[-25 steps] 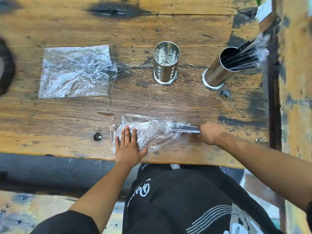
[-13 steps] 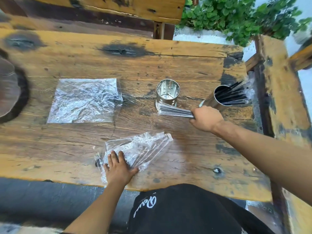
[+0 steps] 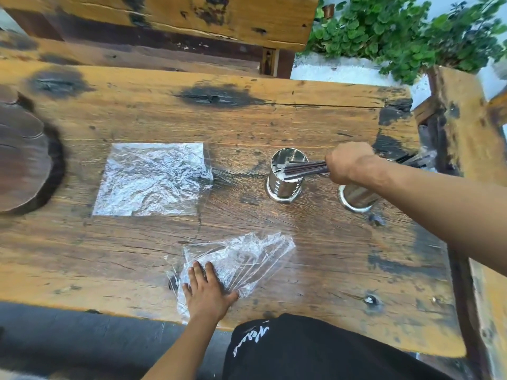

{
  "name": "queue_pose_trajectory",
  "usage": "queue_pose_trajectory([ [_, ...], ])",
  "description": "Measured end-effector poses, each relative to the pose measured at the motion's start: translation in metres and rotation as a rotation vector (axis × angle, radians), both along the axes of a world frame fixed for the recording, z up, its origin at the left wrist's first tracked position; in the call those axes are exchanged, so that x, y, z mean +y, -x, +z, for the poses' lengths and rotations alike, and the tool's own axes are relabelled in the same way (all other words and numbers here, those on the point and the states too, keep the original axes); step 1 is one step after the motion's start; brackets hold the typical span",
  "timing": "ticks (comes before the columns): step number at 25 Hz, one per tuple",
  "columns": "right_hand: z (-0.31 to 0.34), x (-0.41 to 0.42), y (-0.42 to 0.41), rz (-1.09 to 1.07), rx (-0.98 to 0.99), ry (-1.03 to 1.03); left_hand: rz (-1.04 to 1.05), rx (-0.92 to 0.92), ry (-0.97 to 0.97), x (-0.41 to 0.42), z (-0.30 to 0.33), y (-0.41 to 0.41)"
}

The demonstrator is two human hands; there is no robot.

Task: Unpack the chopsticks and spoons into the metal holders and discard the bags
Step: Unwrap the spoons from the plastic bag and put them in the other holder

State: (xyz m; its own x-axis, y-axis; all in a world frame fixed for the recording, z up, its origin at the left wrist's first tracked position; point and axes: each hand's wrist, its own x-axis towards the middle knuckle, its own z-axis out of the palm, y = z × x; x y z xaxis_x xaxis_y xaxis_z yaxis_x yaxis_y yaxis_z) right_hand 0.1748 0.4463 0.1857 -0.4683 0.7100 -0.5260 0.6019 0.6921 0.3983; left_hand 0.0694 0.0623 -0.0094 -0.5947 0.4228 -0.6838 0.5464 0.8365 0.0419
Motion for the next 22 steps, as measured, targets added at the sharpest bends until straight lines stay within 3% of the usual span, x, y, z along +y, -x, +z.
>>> queue_pose_trajectory([
  [10,-0.047,0.005,0.064,0.259,-0.246,-0.077,0.008,-0.008,-0.003,0.003,-0.004,-0.001],
  [22,-0.041,0.012,0.071,0.291,-0.226,-0.099,-0.009,-0.015,0.051,0.009,-0.007,-0.002],
])
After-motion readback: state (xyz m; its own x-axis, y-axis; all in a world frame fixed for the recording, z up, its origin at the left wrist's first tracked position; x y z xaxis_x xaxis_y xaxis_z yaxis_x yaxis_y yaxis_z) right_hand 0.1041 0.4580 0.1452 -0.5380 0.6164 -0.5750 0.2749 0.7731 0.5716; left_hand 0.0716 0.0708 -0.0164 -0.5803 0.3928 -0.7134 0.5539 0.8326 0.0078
